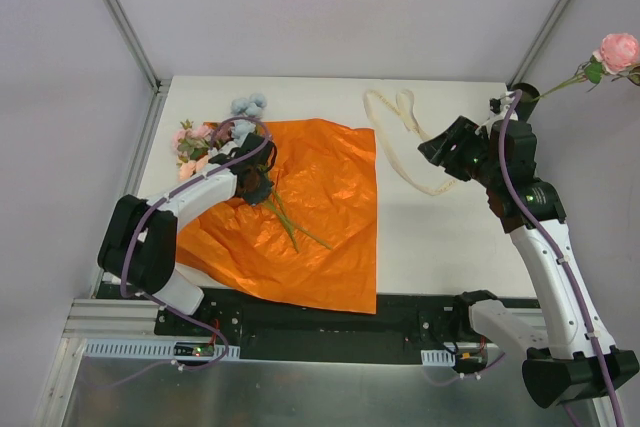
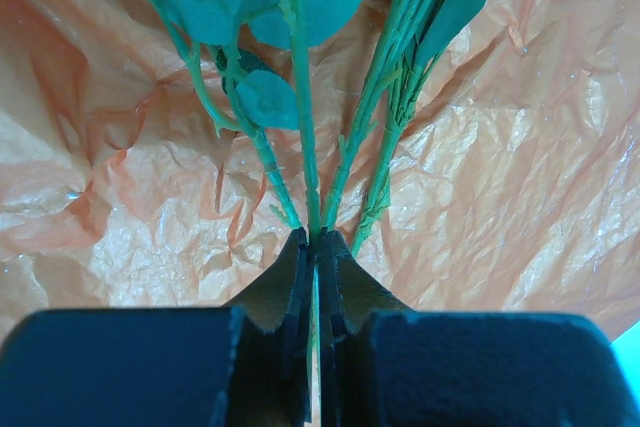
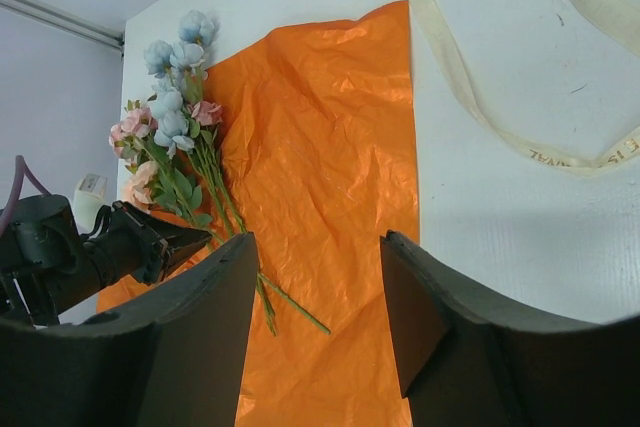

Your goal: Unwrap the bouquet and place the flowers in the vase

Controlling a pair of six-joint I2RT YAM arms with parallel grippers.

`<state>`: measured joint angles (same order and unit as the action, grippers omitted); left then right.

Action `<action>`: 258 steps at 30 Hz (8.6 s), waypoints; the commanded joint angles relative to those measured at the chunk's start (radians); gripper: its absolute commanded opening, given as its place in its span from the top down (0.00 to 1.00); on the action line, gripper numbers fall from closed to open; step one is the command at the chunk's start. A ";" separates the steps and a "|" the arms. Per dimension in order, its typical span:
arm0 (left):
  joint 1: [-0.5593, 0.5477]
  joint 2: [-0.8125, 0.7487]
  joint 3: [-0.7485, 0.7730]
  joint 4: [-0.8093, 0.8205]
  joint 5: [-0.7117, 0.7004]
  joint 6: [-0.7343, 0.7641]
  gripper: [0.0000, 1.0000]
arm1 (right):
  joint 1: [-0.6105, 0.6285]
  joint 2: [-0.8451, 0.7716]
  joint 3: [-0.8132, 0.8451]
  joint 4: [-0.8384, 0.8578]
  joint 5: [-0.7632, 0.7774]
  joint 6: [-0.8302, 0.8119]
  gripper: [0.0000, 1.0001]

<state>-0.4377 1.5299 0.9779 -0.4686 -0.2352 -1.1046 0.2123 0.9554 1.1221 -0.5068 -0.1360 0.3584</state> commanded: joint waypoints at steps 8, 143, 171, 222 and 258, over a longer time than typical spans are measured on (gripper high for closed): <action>-0.001 -0.059 0.033 0.031 0.022 0.127 1.00 | 0.004 -0.029 0.022 0.028 -0.030 0.030 0.41; -0.059 -0.582 -0.077 -0.021 0.557 0.818 0.01 | -0.387 0.674 0.259 1.516 0.153 -0.895 1.00; -0.058 -0.620 -0.053 -0.059 0.504 0.810 0.01 | -0.361 0.540 0.231 0.904 0.490 -0.503 0.67; 0.074 0.009 -0.096 0.128 0.005 -0.324 0.60 | -0.074 -0.149 -0.157 0.202 0.087 0.126 0.65; 0.080 -0.227 -0.030 0.117 -0.115 0.061 1.00 | -0.071 -0.170 -0.096 0.140 -0.026 0.175 0.64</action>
<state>-0.3710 1.3849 0.8692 -0.3470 -0.3244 -1.2575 0.1352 0.7704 0.9859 -0.3809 -0.0582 0.4908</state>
